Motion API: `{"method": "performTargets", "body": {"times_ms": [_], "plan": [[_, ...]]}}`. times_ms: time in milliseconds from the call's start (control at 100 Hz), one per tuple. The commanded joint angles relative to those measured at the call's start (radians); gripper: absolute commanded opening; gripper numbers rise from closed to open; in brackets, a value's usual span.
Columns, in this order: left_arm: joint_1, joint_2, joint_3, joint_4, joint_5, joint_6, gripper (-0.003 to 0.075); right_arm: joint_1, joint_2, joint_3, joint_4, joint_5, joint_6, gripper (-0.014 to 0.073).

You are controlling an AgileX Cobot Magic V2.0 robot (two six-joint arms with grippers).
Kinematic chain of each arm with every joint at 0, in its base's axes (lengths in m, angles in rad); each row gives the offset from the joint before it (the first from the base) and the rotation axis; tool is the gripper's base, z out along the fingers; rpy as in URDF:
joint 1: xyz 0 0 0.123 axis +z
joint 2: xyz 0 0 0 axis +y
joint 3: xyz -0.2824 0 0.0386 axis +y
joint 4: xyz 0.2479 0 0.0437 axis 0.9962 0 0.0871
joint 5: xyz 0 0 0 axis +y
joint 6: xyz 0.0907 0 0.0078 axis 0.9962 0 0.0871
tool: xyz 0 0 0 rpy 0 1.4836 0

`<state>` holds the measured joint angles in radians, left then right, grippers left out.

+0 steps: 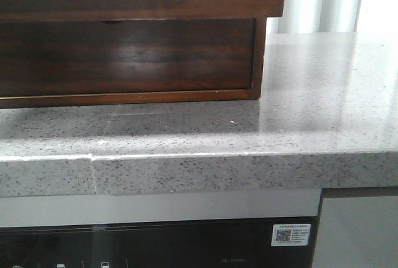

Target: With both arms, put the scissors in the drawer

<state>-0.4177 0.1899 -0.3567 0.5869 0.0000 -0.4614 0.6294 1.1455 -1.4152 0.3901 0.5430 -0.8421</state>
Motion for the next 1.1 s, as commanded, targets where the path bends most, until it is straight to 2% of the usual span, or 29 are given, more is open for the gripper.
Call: {"method": "performTargets", "body": {"times_ms": [0,120,220,420,510,770,1090], "plan": [[-0.007,-0.045,-0.027,-0.049,0.021,-0.012,0.0003,-0.002,-0.148,0.145,0.039,-0.236,0.005,-0.0114],[-0.007,-0.127,-0.024,-0.064,0.113,-0.012,0.0003,-0.002,-0.32,0.408,0.039,-0.461,0.005,-0.0115],[-0.007,-0.199,-0.017,-0.064,0.13,-0.012,0.0003,-0.002,-0.474,0.612,0.044,-0.577,0.005,-0.0115],[-0.007,-0.222,0.029,-0.086,0.152,-0.012,0.0003,-0.002,-0.78,0.904,0.175,-0.616,0.005,-0.0115],[-0.007,-0.222,0.065,-0.086,0.146,-0.012,0.0003,-0.002,-0.898,1.001,0.181,-0.624,0.005,-0.0115],[-0.007,-0.222,0.153,-0.089,0.143,-0.012,0.0003,-0.002,-1.177,1.231,0.181,-0.627,0.005,-0.0115],[-0.007,-0.222,0.155,-0.098,0.141,-0.012,0.0003,-0.002,-1.166,1.273,0.181,-0.638,0.005,-0.0116]]}}
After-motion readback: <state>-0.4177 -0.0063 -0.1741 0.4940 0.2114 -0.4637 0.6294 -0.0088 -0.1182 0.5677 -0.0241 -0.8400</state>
